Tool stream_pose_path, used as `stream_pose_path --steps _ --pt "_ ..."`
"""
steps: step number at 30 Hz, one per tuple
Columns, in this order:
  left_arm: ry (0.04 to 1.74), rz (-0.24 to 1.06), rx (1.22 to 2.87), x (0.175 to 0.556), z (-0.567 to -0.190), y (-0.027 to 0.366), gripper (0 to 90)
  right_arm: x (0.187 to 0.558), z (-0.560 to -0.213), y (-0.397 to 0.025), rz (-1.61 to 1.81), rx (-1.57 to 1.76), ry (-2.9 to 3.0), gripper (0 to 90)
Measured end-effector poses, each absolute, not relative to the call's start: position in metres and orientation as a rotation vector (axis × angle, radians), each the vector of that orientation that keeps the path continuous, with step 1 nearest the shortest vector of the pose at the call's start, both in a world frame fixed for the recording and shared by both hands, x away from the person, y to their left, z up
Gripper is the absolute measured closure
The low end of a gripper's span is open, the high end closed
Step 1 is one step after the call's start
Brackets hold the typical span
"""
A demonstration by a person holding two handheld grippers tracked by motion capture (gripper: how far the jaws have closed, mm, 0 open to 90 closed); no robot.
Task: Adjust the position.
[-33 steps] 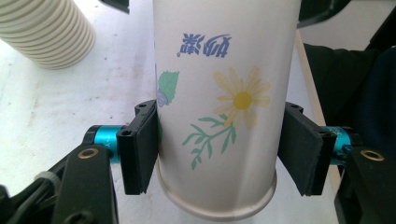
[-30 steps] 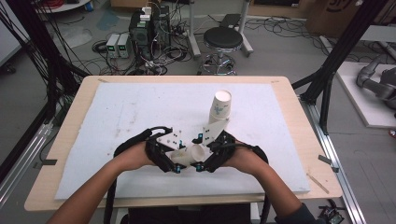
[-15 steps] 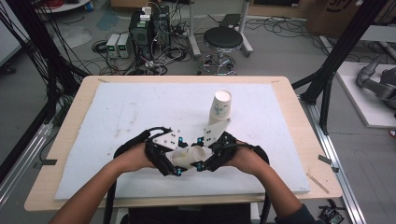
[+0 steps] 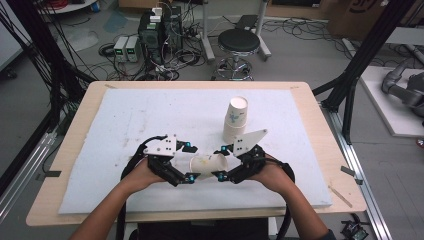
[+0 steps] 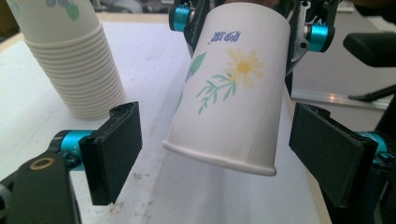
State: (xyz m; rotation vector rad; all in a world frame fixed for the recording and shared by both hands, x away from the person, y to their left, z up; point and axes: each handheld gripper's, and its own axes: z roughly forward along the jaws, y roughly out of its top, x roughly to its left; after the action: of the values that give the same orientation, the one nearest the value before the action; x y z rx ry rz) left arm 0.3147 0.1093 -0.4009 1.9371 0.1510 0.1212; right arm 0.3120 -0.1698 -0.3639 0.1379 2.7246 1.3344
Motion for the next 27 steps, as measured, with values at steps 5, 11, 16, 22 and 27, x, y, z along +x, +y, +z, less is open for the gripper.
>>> stream_pose_path --steps 5,11,16,22,27 --pt "0.159 0.145 1.880 0.311 -0.404 0.107 17.3 0.309 -0.369 -0.181 1.392 0.171 2.687 37.2" --pt "0.200 0.139 1.826 0.308 -0.415 0.107 17.2 0.305 -0.375 -0.195 1.462 0.217 2.638 37.2" --pt "0.201 0.123 1.808 0.307 -0.423 0.105 17.2 0.302 -0.381 -0.201 1.519 0.233 2.619 37.2" --pt "0.186 0.108 1.772 0.307 -0.423 0.103 17.2 0.302 -0.384 -0.201 1.543 0.243 2.621 37.2" --pt "0.179 0.092 1.745 0.308 -0.424 0.102 17.2 0.303 -0.383 -0.201 1.565 0.238 2.616 37.2"
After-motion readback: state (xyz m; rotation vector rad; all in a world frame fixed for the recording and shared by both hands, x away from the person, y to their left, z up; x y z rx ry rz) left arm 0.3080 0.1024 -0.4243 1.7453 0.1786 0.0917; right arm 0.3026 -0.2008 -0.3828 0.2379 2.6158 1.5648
